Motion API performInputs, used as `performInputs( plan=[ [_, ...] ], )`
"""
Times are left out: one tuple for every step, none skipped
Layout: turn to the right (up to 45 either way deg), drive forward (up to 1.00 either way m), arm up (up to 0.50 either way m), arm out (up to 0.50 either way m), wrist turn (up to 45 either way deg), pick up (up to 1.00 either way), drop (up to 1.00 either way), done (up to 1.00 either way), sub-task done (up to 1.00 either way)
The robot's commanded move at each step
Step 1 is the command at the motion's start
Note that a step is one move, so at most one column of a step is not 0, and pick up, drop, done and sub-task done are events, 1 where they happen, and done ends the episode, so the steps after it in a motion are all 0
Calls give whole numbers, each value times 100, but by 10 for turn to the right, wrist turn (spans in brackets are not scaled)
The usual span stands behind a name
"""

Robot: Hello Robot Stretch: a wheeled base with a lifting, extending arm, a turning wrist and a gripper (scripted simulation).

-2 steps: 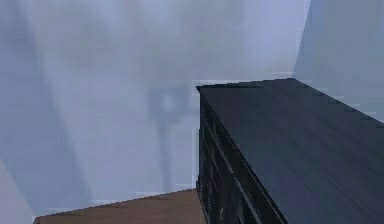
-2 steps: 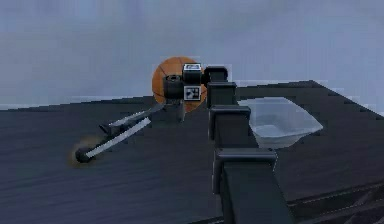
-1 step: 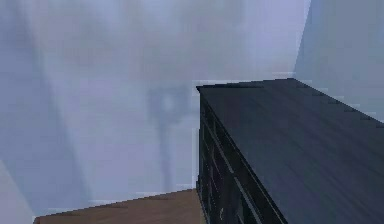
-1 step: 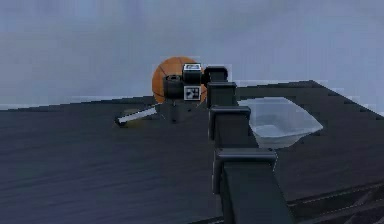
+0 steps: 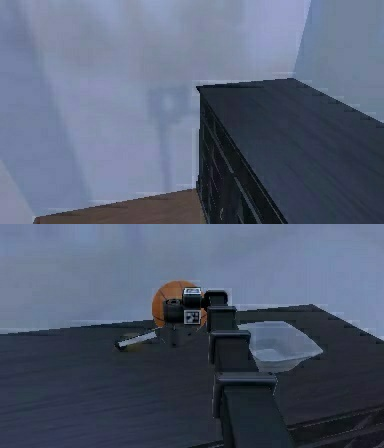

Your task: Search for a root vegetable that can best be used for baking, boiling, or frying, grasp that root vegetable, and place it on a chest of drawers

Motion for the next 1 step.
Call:
performInputs(
  plan=[
    [0,0,0,0,0,0,100,0,0]
  ],
)
